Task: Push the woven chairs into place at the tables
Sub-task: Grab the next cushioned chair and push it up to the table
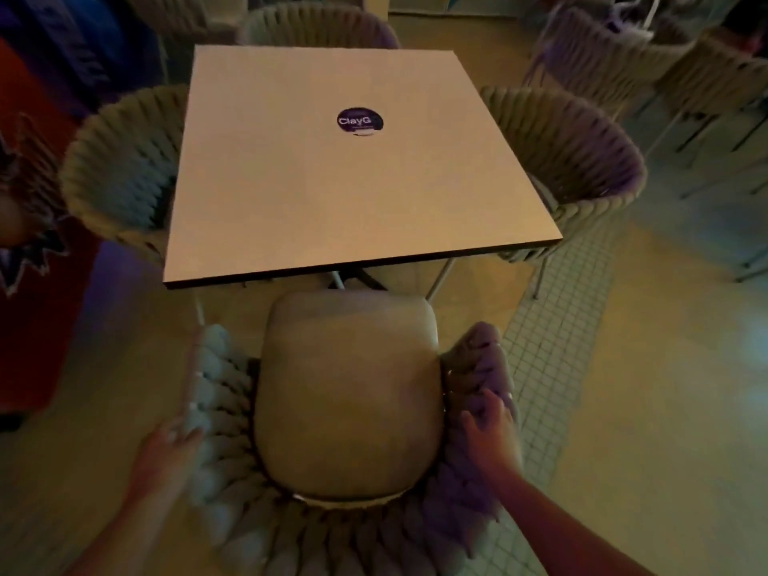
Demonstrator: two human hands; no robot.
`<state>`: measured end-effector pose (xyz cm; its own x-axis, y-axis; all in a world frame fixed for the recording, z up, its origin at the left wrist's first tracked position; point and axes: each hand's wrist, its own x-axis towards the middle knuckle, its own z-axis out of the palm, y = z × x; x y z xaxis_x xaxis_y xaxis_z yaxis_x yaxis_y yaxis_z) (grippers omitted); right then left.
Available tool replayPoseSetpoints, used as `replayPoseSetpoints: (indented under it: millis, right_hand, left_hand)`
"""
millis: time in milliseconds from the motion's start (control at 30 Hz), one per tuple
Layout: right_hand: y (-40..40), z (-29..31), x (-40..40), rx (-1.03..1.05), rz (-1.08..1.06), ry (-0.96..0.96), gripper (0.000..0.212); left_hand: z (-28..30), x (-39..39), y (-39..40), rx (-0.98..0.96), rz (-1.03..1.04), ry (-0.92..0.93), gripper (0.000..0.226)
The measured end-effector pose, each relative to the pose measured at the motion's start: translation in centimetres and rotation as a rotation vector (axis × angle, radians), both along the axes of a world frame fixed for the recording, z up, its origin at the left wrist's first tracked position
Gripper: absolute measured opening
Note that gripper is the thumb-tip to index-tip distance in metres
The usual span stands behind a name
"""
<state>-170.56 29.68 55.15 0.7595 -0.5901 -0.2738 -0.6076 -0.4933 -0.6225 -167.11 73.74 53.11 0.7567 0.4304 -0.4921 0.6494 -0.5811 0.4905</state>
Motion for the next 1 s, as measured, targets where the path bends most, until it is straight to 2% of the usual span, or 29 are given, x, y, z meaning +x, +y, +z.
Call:
replayPoseSetpoints:
  millis: [33, 100, 167, 267, 400, 633, 800, 1000]
  right_hand:
    - [-0.2, -0.2, -0.2, -0.013, 0.006, 0.041, 0.051]
    - [-1.1, -1.3, -0.8, -0.052, 0.008, 0.074, 0.042]
    - [-1.5, -2.3, -1.1, -0.094, 0.036, 0.112, 0.04]
    - [-2.4, -2.8, -1.1, -0.199, 0.052, 0.135, 0.057]
    - [-3.7, -3.3, -0.9, -0.14, -0.022, 0.167, 0.064]
    - [-5.6, -5.3, -1.7, -0.151, 0.046, 0.341, 0.081]
    - [-6.2, -6.0, -1.9, -0.189, 0.082, 0.343, 0.083]
    - [-8.0, -6.0, -1.9, -0.178, 0.095, 0.312, 0.081]
  left_hand:
    - [2.1, 2.5, -2.5, -0.013, 0.005, -0.062, 0.046]
    - [2.4, 3.8, -2.7, -0.002, -0.044, -0.015, 0.041]
    - [1.7, 3.9, -2.5, 0.047, -0.072, 0.019, 0.045]
    - [1.4, 4.6, -2.7, 0.096, -0.087, 0.07, 0.053]
    - [0.5, 5.2, -2.8, 0.12, -0.075, 0.081, 0.057]
    - [-2.2, 5.8, -2.4, 0.177, -0.08, 0.171, 0.049]
    - [-3.0, 6.0, -2.4, 0.259, -0.079, 0.228, 0.047]
    - [-2.5, 4.8, -3.8, 0.246, -0.047, 0.233, 0.046]
